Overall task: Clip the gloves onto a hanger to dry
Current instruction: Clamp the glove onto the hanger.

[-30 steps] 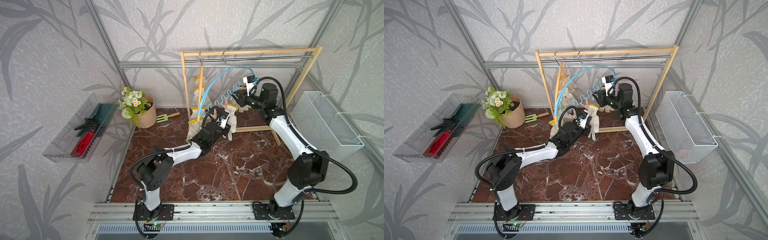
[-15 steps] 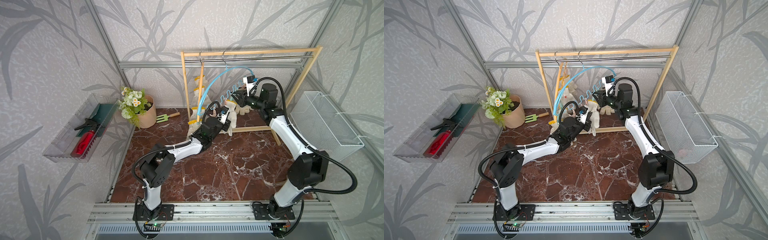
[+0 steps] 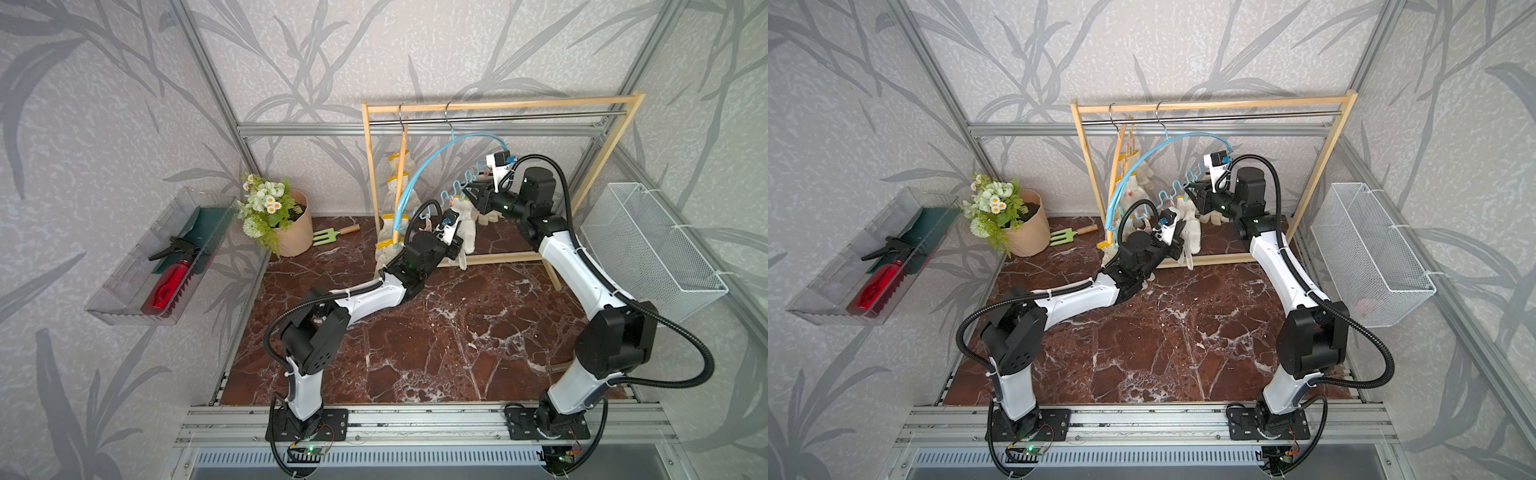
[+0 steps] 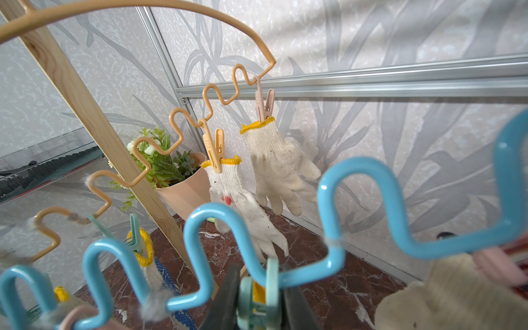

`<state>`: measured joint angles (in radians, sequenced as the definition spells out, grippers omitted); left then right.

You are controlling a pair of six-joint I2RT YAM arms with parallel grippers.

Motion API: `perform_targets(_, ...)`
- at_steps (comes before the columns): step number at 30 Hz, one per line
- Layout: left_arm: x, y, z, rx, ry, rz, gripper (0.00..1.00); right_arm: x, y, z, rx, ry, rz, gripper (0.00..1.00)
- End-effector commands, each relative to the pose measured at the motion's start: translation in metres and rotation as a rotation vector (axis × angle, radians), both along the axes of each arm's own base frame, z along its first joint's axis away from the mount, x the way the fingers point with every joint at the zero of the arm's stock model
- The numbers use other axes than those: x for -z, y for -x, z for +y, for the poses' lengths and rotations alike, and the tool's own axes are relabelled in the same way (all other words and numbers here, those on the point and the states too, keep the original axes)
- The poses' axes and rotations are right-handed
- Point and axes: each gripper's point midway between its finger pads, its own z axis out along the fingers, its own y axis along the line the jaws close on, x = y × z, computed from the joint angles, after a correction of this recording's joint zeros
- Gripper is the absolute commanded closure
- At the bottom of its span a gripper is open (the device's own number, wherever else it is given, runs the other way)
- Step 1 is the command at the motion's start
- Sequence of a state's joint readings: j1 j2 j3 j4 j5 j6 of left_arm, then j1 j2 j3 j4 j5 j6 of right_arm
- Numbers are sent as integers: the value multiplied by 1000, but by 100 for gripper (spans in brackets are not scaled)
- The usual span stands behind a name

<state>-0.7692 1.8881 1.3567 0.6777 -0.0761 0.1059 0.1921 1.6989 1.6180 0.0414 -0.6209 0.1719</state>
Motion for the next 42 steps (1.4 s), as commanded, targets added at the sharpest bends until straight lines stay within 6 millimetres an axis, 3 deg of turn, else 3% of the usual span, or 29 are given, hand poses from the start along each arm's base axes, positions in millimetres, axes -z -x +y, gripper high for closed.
perform_targets(1,-30,-3,0,0,50,-77,100,-18,10,3,-24,-20,-52,77)
perform_targets(7,-39,-4,-3,5,66,-89,100,-18,10,3,-27,-22,-50,77)
perform_targets(11,-33,-5,-3,5,57,-76,100,-18,10,2,-20,-16,-55,76)
perform_targets(19,-12,-3,-1,5,39,-33,100,-16,9,-1,3,-15,-54,44)
perform_targets(22,-4,0,-1,11,35,-8,91,-15,10,-6,32,-14,-63,42)
perform_targets(24,0,4,-1,20,38,5,76,-15,12,-9,51,-14,-68,40)
perform_targets(31,12,28,-5,52,41,62,46,-13,19,-22,109,-20,-75,38)
perform_targets(36,23,62,-15,76,11,117,33,-4,30,-35,165,-20,-72,35)
perform_targets(42,32,113,-13,91,-49,213,30,14,47,-53,249,-6,-56,32)
